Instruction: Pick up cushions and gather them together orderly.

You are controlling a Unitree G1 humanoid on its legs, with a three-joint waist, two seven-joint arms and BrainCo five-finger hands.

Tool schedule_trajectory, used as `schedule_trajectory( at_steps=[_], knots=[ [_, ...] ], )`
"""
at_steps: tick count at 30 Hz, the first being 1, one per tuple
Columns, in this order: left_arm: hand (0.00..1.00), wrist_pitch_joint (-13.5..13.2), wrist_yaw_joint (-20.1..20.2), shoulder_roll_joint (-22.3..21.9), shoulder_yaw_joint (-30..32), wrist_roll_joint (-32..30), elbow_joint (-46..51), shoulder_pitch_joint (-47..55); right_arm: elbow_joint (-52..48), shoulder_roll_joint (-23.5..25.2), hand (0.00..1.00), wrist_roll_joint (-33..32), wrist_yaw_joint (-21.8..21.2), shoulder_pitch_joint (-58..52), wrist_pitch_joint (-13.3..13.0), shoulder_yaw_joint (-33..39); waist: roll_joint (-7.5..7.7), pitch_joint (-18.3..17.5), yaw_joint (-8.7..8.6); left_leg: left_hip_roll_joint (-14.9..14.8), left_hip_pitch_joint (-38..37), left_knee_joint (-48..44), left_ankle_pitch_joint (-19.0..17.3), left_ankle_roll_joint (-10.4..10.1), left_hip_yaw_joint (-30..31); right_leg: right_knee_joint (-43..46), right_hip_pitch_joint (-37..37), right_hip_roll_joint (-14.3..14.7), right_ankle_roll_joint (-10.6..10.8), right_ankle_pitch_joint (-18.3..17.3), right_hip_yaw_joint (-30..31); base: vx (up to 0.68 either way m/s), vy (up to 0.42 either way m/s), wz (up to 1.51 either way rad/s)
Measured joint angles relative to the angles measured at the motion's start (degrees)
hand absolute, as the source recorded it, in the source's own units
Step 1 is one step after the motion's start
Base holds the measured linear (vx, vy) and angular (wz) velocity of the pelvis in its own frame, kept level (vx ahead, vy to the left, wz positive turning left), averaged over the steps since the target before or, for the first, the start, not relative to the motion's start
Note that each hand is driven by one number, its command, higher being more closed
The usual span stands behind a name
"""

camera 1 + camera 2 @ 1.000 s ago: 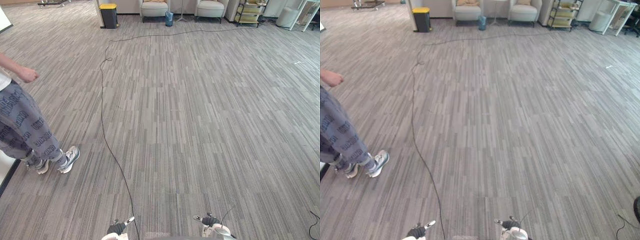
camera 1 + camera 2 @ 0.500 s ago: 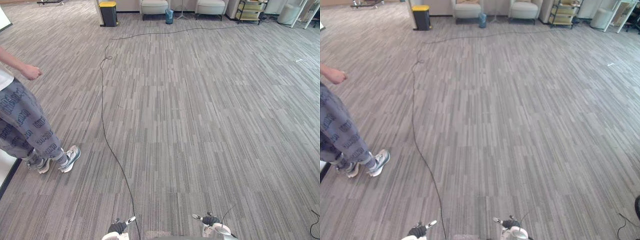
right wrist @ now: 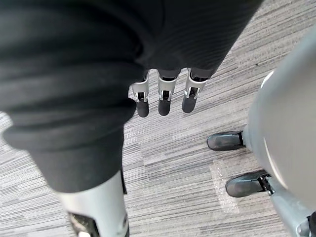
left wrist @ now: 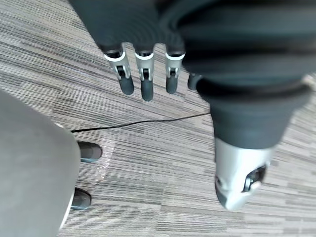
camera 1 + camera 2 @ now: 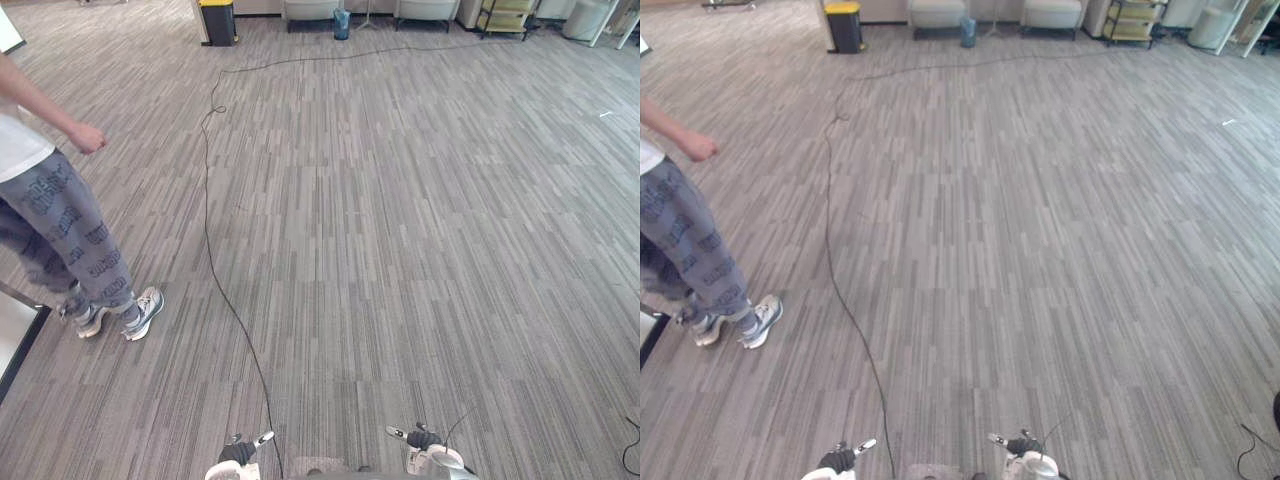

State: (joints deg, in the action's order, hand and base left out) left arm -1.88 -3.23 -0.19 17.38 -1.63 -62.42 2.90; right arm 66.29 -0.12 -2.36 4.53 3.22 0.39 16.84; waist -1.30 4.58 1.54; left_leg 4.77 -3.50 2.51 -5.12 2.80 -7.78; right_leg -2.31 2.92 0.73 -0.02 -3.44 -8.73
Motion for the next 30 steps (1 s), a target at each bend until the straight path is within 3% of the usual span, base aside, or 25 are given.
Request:
schedule_trajectory(
  at_steps=[1,2,3,4,5,6,7,10,11,13,14,15,18,19,20,21,23,25,26,27,28,30],
  knots=[
    [0.0,-0.02,0.07,0.04,1.21,0.02,0.38,-0.16,-0.02,0.0,0.0,-0.01,0.03,0.32,-0.05,0.51,0.31,0.64,-0.19,-0.13,2.51,-4.98,-2.17,-0.35,0.27,1.06,-0.64,-0.42,-0.19,-0.75,-0.23,0.0,-0.02,0.31],
    [0.0,-0.05,0.05,-0.32,4.61,0.35,2.12,-0.24,-0.13,0.05,0.0,-0.02,0.15,1.05,-0.14,1.68,0.63,2.39,-0.18,-0.86,8.13,-17.3,-6.1,-2.25,-0.23,3.1,-1.1,-1.03,-0.87,-2.45,-0.7,0.0,-0.032,0.23],
    [0.0,-0.1,0.01,-0.63,6.53,0.65,3.1,-0.29,-0.26,0.05,0.0,-0.02,0.24,1.11,-0.14,2.06,0.75,2.97,-0.06,-1.53,10.93,-23.56,-7.17,-2.68,-0.94,3.79,-1.14,-1.16,-1.36,-3.17,-1.03,-0.04,-0.047,0.11],
    [0.0,-0.11,0.0,-1.46,9.56,1.04,4.69,-0.72,-0.44,0.04,0.0,-0.02,0.38,1.16,-0.14,2.18,0.58,3.95,0.44,-3.51,15.9,-35.19,-8.38,-2.37,-2.56,4.69,-0.93,-1.14,-1.91,-4.12,-1.28,-0.06,-0.019,-0.11],
    [0.0,-0.09,-0.02,-1.91,11.57,1.66,5.77,-1.16,-0.56,-0.25,0.0,-0.02,0.68,1.13,-0.14,2.01,0.28,4.53,1.27,-7.75,20.76,-46.62,-10.22,0.11,-5.26,5.98,-0.4,-0.42,-2.13,-5.3,-1.2,-0.04,-0.001,-0.14],
    [0.0,-0.1,-0.04,-1.87,12.7,1.95,6.12,-0.99,-0.76,-0.28,0.0,-0.04,0.93,1.39,-0.18,1.67,-0.07,4.92,1.73,-10.79,22.63,-52.04,-11.1,-0.45,-6.38,6.69,0.74,-0.26,-2.06,-6.26,-1.02,0.07,0.04,-0.09],
    [0.0,-0.17,-0.14,-1.66,13.13,2.09,6.79,-0.94,-1.53,-0.28,0.0,-0.03,1.23,0.96,-0.17,0.39,0.58,5.36,1.71,-13.52,24.27,-54.66,-11.96,-1.98,-6.74,7.32,2.15,-0.71,-1.63,-7.55,-0.77,0.18,0.082,0.01],
    [0.0,-0.31,-0.04,-1.87,13.23,3.04,8.44,-0.58,-2.32,-0.27,0.0,-0.03,1.57,0.25,-0.37,-1.11,0.7,5.33,2.03,-16.79,27.67,-47.01,-12.02,-4.55,-7.43,7.19,4.35,-3.46,0.97,-9.95,0.04,0.25,0.179,-0.05],
    [0.0,-0.34,-0.02,-2.25,13.99,3.04,8.92,-0.52,-2.4,-0.22,0.0,-0.03,1.63,0.22,-0.34,-1.42,0.68,5.34,2.21,-16.86,29.02,-42.18,-11.05,-6.0,-8.12,6.6,5.32,-4.97,2.2,-10.72,0.68,0.46,0.362,-0.12],
    [0.0,-0.41,-0.03,-3.11,15.39,3.49,9.77,-0.68,-2.4,-0.05,0.0,-0.03,1.61,0.21,-0.13,-1.78,0.71,5.36,2.71,-16.33,31.01,-35.51,-7.58,-6.77,-9.01,5.84,6.45,-7.47,4.45,-12.11,1.5,0.48,0.388,-0.17],
    [0.0,-0.42,-0.05,-3.35,15.28,3.58,10.02,-0.58,-2.39,0.14,0.0,-0.04,1.57,0.14,-0.02,-1.92,0.61,5.32,3.3,-15.7,31.68,-30.86,-4.33,-6.84,-9.0,5.5,7.63,-8.91,6.11,-13.13,1.91,0.57,0.455,-0.33],
    [0.0,-0.32,-0.04,-3.15,15.4,4.23,9.96,-0.8,-2.24,0.64,0.0,-0.07,1.44,-0.32,0.02,-1.7,1.25,5.18,4.59,-14.54,31.05,-32.2,-0.95,-2.61,-10.64,5.48,8.81,-10.92,6.1,-13.47,3.0,0.59,0.456,-0.27],
    [0.0,-0.15,-0.2,-2.82,15.65,4.24,9.79,-1.6,-2.31,3.46,0.0,-0.03,0.83,-0.08,-0.07,-1.28,2.46,4.71,5.24,-14.01,30.49,-38.16,-8.95,0.62,-12.21,12.74,6.73,-12.88,7.67,-7.99,5.85,0.62,0.463,-0.13],
    [0.0,-0.11,-0.29,-2.74,15.18,4.13,9.43,-1.71,-2.31,3.71,0.0,-0.03,0.45,-0.07,-0.05,-1.28,2.56,4.66,5.23,-13.48,28.71,-38.75,-11.05,1.17,-12.37,19.59,5.1,-13.23,9.26,-6.61,6.91,0.45,0.306,0.0],
    [0.0,-0.11,-0.31,-2.71,13.76,4.08,9.1,-1.75,-2.51,3.72,0.0,-0.02,0.36,-0.19,-0.27,-0.84,2.67,4.63,5.22,-12.25,25.83,-37.81,-12.77,1.38,-12.46,30.62,1.57,-13.35,11.26,-3.43,8.56,0.64,0.372,0.03],
    [0.0,-0.03,-0.29,-2.56,11.73,4.08,8.45,-1.78,-2.58,3.7,0.0,-0.02,0.21,-0.23,-0.73,0.03,2.8,4.55,5.15,-10.69,21.74,-35.56,-14.1,0.94,-12.55,43.56,-2.56,-13.1,11.87,0.67,9.79,0.62,0.334,0.01],
    [0.0,0.02,-0.27,-2.46,10.13,3.97,7.93,-1.94,-3.58,3.4,0.0,0.07,0.1,-0.25,-1.47,0.08,2.8,4.53,4.53,-8.57,15.17,-31.42,-15.04,0.71,-12.51,59.97,-8.61,-12.98,10.57,2.91,7.92,0.43,0.192,0.07],
    [0.0,-0.04,-0.31,-3.33,10.16,3.97,7.83,-2.89,-5.43,2.74,0.0,0.21,0.0,-0.5,-2.04,0.06,2.25,4.65,3.53,-6.77,6.43,-24.27,-15.06,0.72,-12.13,68.7,-15.99,-12.41,5.64,0.38,2.26,0.5,0.167,0.18],
    [0.0,-0.04,-0.3,-3.83,10.19,3.97,7.74,-3.1,-6.58,2.39,0.0,0.2,0.0,-0.61,-2.38,0.07,1.92,4.76,3.13,-6.61,2.98,-21.37,-15.07,0.62,-11.99,68.61,-19.31,-11.8,4.04,-2.23,-0.38,0.51,0.118,0.18],
    [0.0,-0.08,-0.27,-4.16,10.17,3.95,7.42,-3.23,-7.05,2.01,0.0,0.22,0.01,-0.57,-2.79,0.08,1.77,4.77,2.63,-6.56,0.61,-19.26,-15.14,0.42,-11.76,67.01,-21.94,-11.35,3.95,-3.98,-2.57,0.52,0.085,0.24],
    [0.0,-0.05,-0.21,-4.19,10.07,3.95,6.49,-3.57,-7.99,1.41,0.0,0.2,-0.01,-0.29,-2.95,0.53,1.79,4.8,1.59,-6.23,-3.14,-16.11,-15.46,-0.18,-11.08,61.44,-26.47,-11.23,3.91,-5.97,-6.2,0.65,0.072,0.28],
    [0.0,0.03,-0.15,-4.1,9.09,3.92,4.92,-4.07,-7.97,-0.19,0.0,0.19,-0.1,-0.05,-2.75,1.04,1.49,5.2,0.66,-6.05,-9.11,-11.63,-15.66,-0.83,-10.13,45.67,-29.65,-9.85,2.63,-5.84,-11.1,0.59,0.018,0.43]
  ],
)
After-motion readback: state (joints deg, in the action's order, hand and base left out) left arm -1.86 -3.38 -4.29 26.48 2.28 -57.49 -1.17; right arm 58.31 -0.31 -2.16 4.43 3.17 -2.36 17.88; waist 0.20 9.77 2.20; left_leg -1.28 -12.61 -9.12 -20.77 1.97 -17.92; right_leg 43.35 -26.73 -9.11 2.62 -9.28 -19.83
